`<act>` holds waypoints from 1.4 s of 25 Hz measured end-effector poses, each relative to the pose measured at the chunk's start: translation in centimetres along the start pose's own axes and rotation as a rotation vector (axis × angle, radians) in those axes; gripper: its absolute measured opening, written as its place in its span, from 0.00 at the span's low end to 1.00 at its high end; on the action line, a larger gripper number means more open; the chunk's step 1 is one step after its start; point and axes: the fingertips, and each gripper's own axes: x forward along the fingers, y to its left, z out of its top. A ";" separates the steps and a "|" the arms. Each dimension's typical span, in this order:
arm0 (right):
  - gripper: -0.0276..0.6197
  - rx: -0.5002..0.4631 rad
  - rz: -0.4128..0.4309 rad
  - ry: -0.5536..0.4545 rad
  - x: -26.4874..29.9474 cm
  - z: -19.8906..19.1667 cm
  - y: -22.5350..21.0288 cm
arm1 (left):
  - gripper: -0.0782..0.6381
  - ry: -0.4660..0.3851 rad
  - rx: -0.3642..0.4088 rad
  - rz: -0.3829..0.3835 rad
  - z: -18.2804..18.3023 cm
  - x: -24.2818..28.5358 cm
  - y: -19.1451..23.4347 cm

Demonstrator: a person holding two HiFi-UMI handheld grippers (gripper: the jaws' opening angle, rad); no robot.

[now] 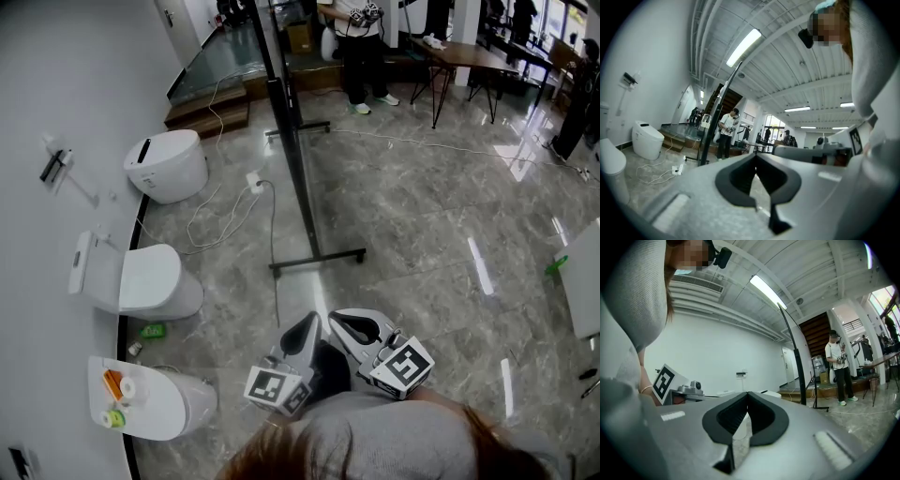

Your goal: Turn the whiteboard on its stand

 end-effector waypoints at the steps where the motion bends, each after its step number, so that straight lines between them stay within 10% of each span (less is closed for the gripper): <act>1: 0.05 0.001 -0.003 0.000 0.8 -0.1 -0.7 | 0.11 0.000 -0.002 -0.002 0.2 0.7 0.8; 22: 0.05 0.029 -0.086 0.017 18.5 1.6 -15.7 | 0.11 0.050 -0.040 -0.065 4.7 14.7 18.7; 35: 0.05 0.032 -0.136 0.036 20.2 1.6 -20.2 | 0.11 0.055 -0.047 -0.078 4.7 18.5 21.0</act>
